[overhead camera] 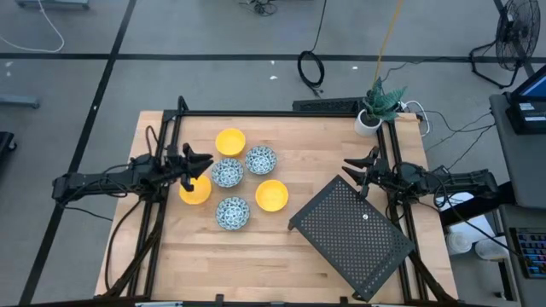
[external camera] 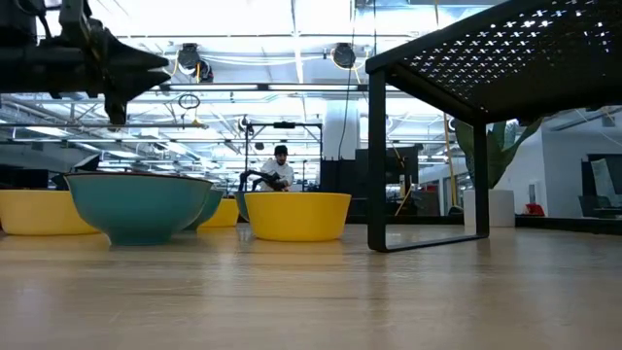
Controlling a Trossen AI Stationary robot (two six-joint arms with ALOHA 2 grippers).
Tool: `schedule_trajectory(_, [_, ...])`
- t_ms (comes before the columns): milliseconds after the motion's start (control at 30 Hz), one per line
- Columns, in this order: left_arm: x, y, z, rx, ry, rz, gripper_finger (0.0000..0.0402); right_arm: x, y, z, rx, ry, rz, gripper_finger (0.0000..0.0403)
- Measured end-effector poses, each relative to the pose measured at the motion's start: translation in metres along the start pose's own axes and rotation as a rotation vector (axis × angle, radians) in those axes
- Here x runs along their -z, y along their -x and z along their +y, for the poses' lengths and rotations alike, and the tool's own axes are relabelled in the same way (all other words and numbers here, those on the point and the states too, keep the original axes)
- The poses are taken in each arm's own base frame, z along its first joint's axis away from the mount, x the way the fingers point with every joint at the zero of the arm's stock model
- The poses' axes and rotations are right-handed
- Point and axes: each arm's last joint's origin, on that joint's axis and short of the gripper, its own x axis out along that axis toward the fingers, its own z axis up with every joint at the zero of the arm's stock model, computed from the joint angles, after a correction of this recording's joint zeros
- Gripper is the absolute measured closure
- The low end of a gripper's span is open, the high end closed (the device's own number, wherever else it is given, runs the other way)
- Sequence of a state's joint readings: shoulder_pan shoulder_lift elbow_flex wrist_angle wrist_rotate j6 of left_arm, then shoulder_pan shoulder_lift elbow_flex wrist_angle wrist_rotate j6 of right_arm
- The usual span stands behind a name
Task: Pick & Place Mini bowls
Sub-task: Put the top yellow bowl on the shelf
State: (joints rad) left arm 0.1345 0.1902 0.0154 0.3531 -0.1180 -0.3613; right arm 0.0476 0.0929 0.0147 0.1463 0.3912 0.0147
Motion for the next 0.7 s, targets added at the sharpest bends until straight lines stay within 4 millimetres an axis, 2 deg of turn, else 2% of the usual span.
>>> schedule_trajectory(67, [-0.002,0.000,0.000,-0.014,0.034,-0.021,0.0282,0.000,0.000,0.000,0.000,0.000,0.000,0.0293])
schedule_trajectory(167, [-0.016,-0.002,0.001,-0.135,0.151,-0.032,0.0282,0.000,0.000,0.000,0.000,0.000,-0.001,0.0293])
schedule_trajectory(333, [-0.034,-0.005,0.007,-0.500,0.146,0.275,0.0273,0.000,0.000,0.000,0.000,0.000,0.000,0.0293])
schedule_trajectory(433, [-0.046,-0.016,0.011,-0.650,0.159,0.381,0.0242,0.000,0.000,0.000,0.000,0.000,0.000,0.0293])
schedule_trajectory(533, [-0.057,-0.036,0.021,-0.738,0.163,0.457,0.0195,0.000,0.000,0.000,0.000,0.000,0.000,0.0293])
schedule_trajectory(700, [-0.067,-0.065,0.055,-0.974,0.220,0.541,0.0126,0.000,0.000,0.000,-0.001,0.000,0.000,0.0293])
